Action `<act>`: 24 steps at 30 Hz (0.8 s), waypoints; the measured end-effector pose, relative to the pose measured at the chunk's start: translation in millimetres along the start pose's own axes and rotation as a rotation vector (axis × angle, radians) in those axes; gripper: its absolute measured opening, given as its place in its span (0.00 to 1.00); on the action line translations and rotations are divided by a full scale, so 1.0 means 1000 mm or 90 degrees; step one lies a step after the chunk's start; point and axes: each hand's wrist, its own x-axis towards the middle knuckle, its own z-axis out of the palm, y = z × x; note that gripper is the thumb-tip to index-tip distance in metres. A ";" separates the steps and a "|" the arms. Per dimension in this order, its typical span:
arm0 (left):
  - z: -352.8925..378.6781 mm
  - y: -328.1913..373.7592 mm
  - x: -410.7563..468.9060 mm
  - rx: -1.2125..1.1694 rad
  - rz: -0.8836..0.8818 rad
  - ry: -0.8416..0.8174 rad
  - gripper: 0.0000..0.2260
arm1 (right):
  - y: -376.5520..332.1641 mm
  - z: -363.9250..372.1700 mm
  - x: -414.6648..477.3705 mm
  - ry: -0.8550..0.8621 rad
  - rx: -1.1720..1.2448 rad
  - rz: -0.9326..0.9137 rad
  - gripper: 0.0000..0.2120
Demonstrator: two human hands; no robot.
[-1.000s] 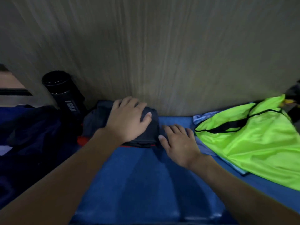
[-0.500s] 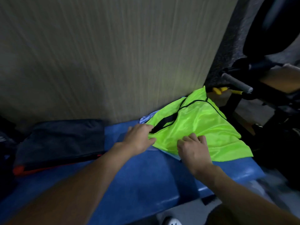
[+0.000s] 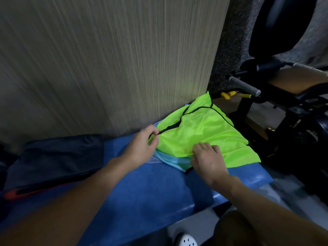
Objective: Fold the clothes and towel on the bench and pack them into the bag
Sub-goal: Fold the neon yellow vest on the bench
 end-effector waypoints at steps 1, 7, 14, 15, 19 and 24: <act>-0.004 0.007 -0.002 -0.061 0.004 0.019 0.03 | -0.001 -0.005 0.000 0.032 0.040 0.013 0.06; -0.038 0.062 -0.020 -0.210 0.056 0.057 0.09 | -0.031 -0.060 -0.004 0.056 0.236 -0.072 0.28; -0.077 0.111 -0.058 -0.320 0.091 0.048 0.09 | -0.060 -0.128 -0.028 0.181 0.308 -0.120 0.03; -0.084 0.118 -0.064 -0.337 0.090 0.054 0.08 | -0.066 -0.140 -0.035 0.184 0.314 -0.121 0.03; -0.104 0.147 -0.088 -0.382 0.106 0.036 0.08 | -0.082 -0.182 -0.066 0.190 0.362 -0.058 0.05; -0.115 0.157 -0.121 -0.441 0.075 -0.105 0.17 | -0.092 -0.220 -0.102 0.239 0.448 0.015 0.05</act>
